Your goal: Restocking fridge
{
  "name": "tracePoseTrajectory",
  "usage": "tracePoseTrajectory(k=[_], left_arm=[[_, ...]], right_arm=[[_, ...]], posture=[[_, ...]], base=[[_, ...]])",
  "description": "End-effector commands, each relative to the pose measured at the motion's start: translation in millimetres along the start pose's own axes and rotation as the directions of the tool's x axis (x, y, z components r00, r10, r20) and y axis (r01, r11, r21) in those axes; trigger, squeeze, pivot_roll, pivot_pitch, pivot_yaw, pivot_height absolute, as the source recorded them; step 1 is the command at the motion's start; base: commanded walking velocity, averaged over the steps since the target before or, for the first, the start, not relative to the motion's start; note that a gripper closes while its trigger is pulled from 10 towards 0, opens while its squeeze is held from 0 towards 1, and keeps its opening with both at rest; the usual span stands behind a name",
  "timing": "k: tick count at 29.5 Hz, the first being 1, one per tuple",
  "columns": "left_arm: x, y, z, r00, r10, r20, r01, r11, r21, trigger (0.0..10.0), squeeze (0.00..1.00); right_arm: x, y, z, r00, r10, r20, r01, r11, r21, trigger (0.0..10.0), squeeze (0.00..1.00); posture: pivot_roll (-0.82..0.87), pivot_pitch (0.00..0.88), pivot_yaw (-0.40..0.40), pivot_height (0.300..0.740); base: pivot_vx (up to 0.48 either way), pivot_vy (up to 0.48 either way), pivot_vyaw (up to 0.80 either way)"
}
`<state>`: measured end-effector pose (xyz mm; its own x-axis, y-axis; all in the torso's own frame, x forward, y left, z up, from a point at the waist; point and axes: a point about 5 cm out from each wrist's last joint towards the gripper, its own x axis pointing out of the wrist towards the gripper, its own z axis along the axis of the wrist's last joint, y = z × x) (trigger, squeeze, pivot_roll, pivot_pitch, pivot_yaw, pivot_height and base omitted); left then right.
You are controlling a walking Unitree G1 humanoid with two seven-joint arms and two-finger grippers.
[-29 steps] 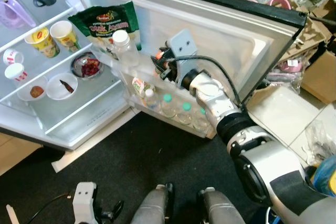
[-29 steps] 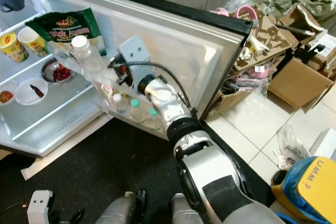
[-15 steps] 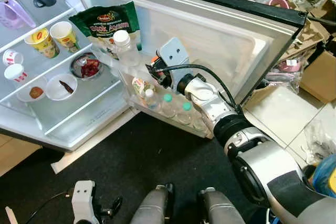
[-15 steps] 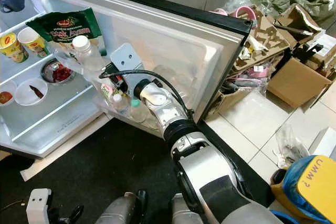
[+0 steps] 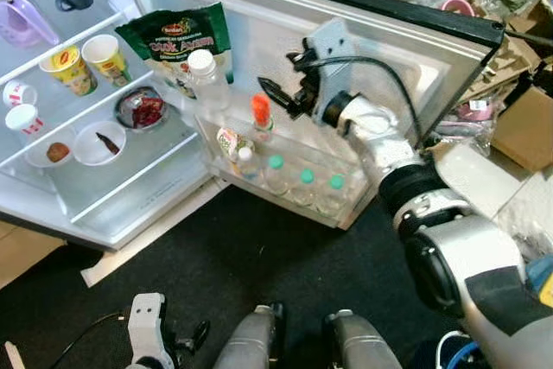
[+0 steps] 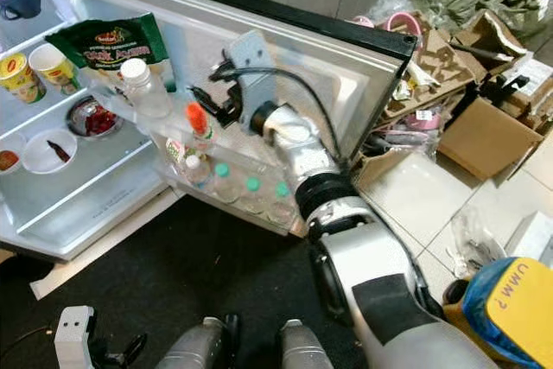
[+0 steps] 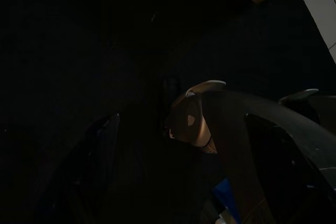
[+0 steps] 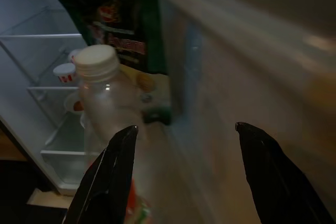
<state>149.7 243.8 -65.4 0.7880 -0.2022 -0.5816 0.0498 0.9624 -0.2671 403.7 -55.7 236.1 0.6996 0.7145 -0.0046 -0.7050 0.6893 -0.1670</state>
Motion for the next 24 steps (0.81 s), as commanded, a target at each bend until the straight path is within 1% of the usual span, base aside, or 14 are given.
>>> tracePoseTrajectory(k=[1,2,3,4,6,9,10,13,15,17,18,19,22,24], left_arm=[[-7.8,-2.0,-19.0,0.998,0.013,-0.055,-0.015,0.999,-0.042,10.0,0.00],[-8.0,-2.4,-20.8,0.998,0.016,-0.062,-0.019,0.999,-0.050,10.0,0.00],[-8.0,-2.4,-20.8,0.998,0.016,-0.062,-0.019,0.999,-0.050,10.0,0.00],[-8.0,-3.3,-22.3,0.998,0.017,-0.065,-0.020,0.998,-0.057,10.0,0.00],[-7.4,-5.8,-23.5,0.998,0.013,-0.057,-0.018,0.997,-0.073,10.0,0.00],[-7.1,-7.2,-24.4,0.998,0.010,-0.054,-0.015,0.997,-0.082,10.0,0.00],[-7.8,-7.6,-26.2,0.998,0.009,-0.065,-0.014,0.997,-0.078,10.0,0.00],[-8.8,-7.4,-28.2,0.997,0.008,-0.077,-0.014,0.997,-0.075,10.0,0.00],[-10.5,-6.4,-30.5,0.995,0.003,-0.098,-0.009,0.998,-0.066,10.0,0.00],[-10.9,-5.9,-30.6,0.995,0.001,-0.102,-0.008,0.998,-0.063,10.0,0.00],[-10.9,-5.6,-30.4,0.995,0.000,-0.103,-0.007,0.998,-0.061,10.0,0.00],[-10.5,-5.0,-29.6,0.995,0.002,-0.102,-0.008,0.998,-0.061,10.0,0.00],[-9.8,-5.3,-29.0,0.995,0.001,-0.101,-0.007,0.998,-0.062,10.0,0.00],[-7.8,-7.2,-28.4,0.995,-0.003,-0.101,-0.003,0.998,-0.064,10.0,0.00]], right_arm=[[-3.9,-1.1,-6.6,0.992,0.063,-0.106,-0.069,0.996,-0.055,10.0,0.00],[-9.9,-6.3,-10.2,0.983,0.083,-0.161,-0.097,0.992,-0.080,10.0,0.00],[-9.9,-6.3,-10.2,0.983,0.083,-0.161,-0.097,0.992,-0.080,10.0,0.00],[-16.6,-10.6,-14.2,0.972,0.106,-0.211,-0.130,0.986,-0.100,10.0,0.00],[-30.3,-16.5,-24.4,0.945,0.146,-0.291,-0.184,0.977,-0.107,10.0,0.00],[-38.4,-21.0,-31.1,0.929,0.143,-0.340,-0.187,0.977,-0.101,10.0,0.00],[-41.5,-24.3,-33.8,0.924,0.128,-0.360,-0.166,0.983,-0.075,10.0,0.00],[-44.7,-28.2,-36.9,0.917,0.110,-0.383,-0.141,0.989,-0.051,10.0,0.00],[-47.5,-33.9,-40.6,0.905,0.077,-0.418,-0.092,0.996,-0.016,10.0,0.00],[-47.2,-34.9,-40.1,0.901,0.070,-0.429,-0.083,0.996,-0.011,10.0,0.00],[-46.7,-35.1,-39.0,0.899,0.069,-0.433,-0.081,0.997,-0.009,10.0,0.00],[-46.8,-36.0,-32.8,0.897,0.071,-0.436,-0.083,0.996,-0.009,10.0,0.00],[-47.3,-37.4,-27.9,0.896,0.070,-0.438,-0.083,0.997,-0.009,10.0,0.00],[-48.0,-42.5,-20.7,0.890,0.054,-0.453,-0.078,0.996,-0.035,10.0,0.00]], posture=[[-0.03,0.300,0.017,0.740],[-0.04,0.297,0.014,0.740],[-0.04,0.297,0.014,0.740],[-0.05,0.296,0.017,0.740],[-0.06,0.298,0.017,0.740],[-0.06,0.299,0.018,0.740],[-0.07,0.300,0.016,0.740],[-0.07,0.300,0.015,0.740],[-0.08,0.294,0.022,0.740],[-0.08,0.294,0.022,0.740],[-0.09,0.293,0.022,0.740],[-0.09,0.292,0.021,0.740],[-0.09,0.292,0.019,0.740],[-0.11,0.290,0.014,0.740]], base=[[0.000,0.000,0.00],[0.000,0.000,0.00],[0.000,0.000,0.00],[0.000,0.000,0.00],[0.000,0.000,0.00],[0.000,0.000,0.00],[0.000,0.000,0.00],[0.000,0.000,0.00],[0.000,0.000,0.00],[0.000,0.000,0.00],[0.000,0.000,0.00],[0.000,0.000,0.00],[0.000,0.000,0.00],[0.000,0.000,0.00]])
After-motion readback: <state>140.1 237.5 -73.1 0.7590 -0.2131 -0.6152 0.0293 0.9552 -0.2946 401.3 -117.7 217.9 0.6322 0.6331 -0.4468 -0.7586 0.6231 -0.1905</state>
